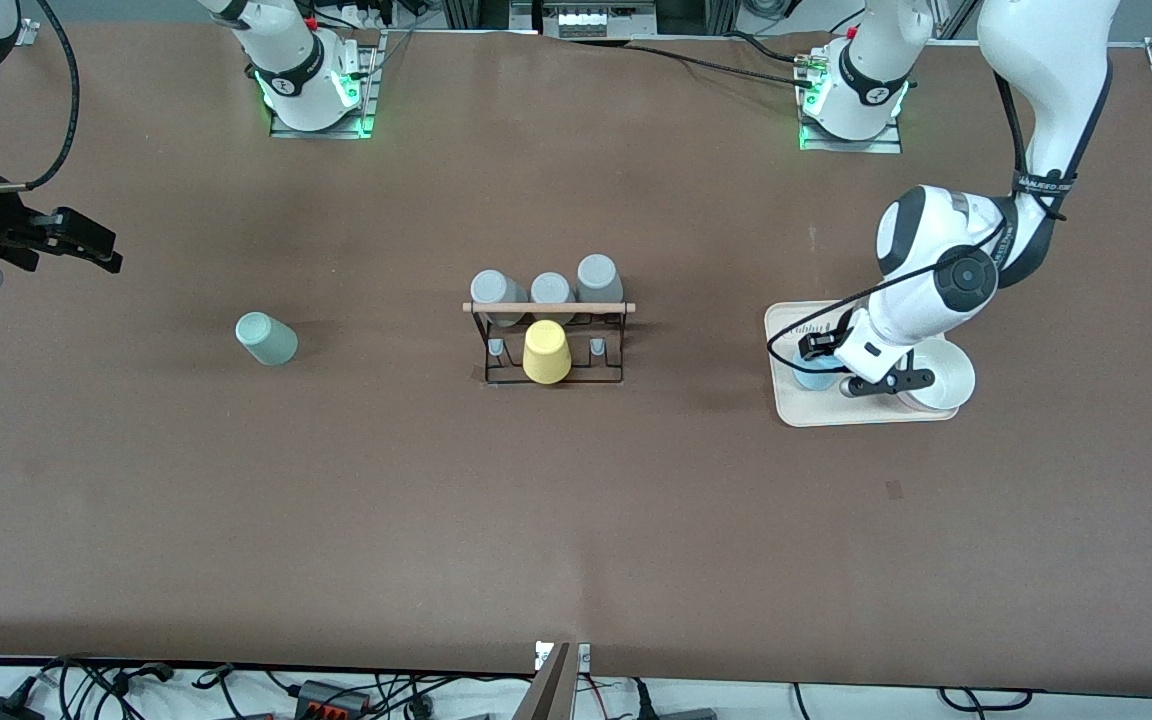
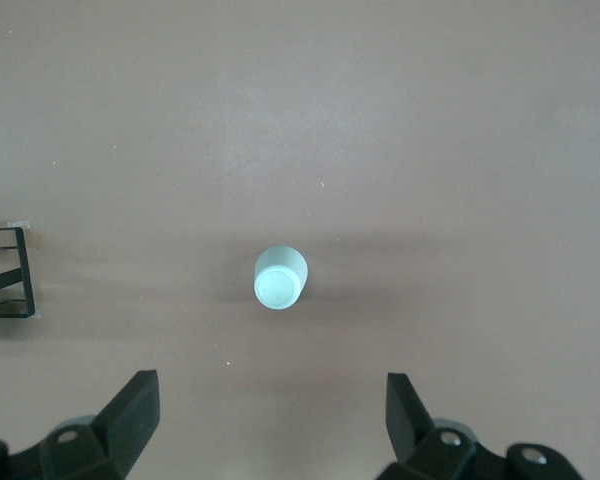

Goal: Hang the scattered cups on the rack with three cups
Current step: 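Grasp the light blue cup with the left gripper and lift it, then carry the blue cup to the rack and lower it beside the yellow cup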

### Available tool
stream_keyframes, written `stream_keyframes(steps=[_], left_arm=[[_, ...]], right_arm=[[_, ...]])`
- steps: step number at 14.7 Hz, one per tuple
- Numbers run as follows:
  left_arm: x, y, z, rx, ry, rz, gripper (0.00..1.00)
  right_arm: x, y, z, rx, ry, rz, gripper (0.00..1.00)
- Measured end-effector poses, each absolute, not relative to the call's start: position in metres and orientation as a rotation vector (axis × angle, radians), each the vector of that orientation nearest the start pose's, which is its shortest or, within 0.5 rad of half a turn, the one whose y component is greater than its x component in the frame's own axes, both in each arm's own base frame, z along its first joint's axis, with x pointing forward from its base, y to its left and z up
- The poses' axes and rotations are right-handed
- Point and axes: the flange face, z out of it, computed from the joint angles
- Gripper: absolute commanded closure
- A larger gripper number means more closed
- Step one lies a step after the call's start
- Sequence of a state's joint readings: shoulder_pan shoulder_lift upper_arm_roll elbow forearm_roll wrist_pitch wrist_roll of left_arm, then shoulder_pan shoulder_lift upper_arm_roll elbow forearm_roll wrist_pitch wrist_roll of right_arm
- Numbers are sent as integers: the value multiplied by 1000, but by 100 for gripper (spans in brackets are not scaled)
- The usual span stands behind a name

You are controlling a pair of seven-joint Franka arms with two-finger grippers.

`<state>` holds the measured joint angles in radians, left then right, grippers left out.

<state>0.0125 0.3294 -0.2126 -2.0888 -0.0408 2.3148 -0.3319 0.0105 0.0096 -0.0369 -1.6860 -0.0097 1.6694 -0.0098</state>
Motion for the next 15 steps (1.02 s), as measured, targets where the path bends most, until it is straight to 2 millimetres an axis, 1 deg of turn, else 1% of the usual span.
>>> stream_keyframes(steps=[2,3,4,5,7,11,13,15], left_arm=[[583,-118,300,-3185,-313,212,53],[592,-126,321,-3180,-341,213,53],[598,-138,341,-3176,-376,204,53],[601,-155,358,-3175,-410,183,53],[600,-198,382,-3182,-465,129,53],[586,-279,420,-3205,-555,43,53],[576,-313,428,-3210,-605,32,52],[572,-341,430,-3211,-662,35,52]], right_arm=[[562,-16,573,-3151,24,42,0],[562,-16,573,-3151,24,42,0],[562,-16,573,-3151,24,42,0],[562,-16,573,-3151,24,42,0],[562,-16,572,-3151,25,43,0],[564,-16,572,-3151,26,30,0],[565,-17,570,-3152,26,29,0],[565,-17,570,-3152,27,30,0]])
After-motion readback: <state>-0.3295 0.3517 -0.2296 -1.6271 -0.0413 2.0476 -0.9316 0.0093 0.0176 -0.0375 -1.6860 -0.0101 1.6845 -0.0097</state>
